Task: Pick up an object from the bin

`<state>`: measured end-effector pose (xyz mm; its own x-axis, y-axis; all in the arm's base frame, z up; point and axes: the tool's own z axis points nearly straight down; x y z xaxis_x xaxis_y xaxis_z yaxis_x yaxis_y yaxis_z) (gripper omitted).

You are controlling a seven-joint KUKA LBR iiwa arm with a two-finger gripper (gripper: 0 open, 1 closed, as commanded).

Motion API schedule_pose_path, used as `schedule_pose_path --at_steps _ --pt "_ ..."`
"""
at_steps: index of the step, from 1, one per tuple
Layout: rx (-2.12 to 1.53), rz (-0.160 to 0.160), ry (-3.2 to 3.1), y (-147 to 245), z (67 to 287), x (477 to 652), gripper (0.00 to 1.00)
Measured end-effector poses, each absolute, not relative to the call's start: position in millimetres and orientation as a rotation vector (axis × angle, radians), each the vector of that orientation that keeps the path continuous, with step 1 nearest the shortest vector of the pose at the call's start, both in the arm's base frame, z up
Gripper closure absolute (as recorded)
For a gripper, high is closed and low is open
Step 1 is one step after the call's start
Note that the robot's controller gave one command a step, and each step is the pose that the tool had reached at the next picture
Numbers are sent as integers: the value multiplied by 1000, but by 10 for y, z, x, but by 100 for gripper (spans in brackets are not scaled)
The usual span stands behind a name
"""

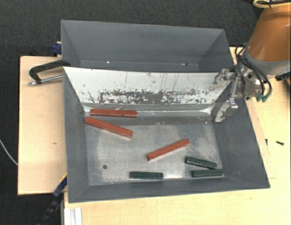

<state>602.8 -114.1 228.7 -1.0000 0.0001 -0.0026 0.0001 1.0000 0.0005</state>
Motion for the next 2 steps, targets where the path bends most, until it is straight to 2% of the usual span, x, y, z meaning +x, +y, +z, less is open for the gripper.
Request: schedule_pose_path --at_steps 1,2 --pt "-1 -1 3134 -951 1705 5982 0" --pt "-34 2 3141 -928 1090 6000 0"
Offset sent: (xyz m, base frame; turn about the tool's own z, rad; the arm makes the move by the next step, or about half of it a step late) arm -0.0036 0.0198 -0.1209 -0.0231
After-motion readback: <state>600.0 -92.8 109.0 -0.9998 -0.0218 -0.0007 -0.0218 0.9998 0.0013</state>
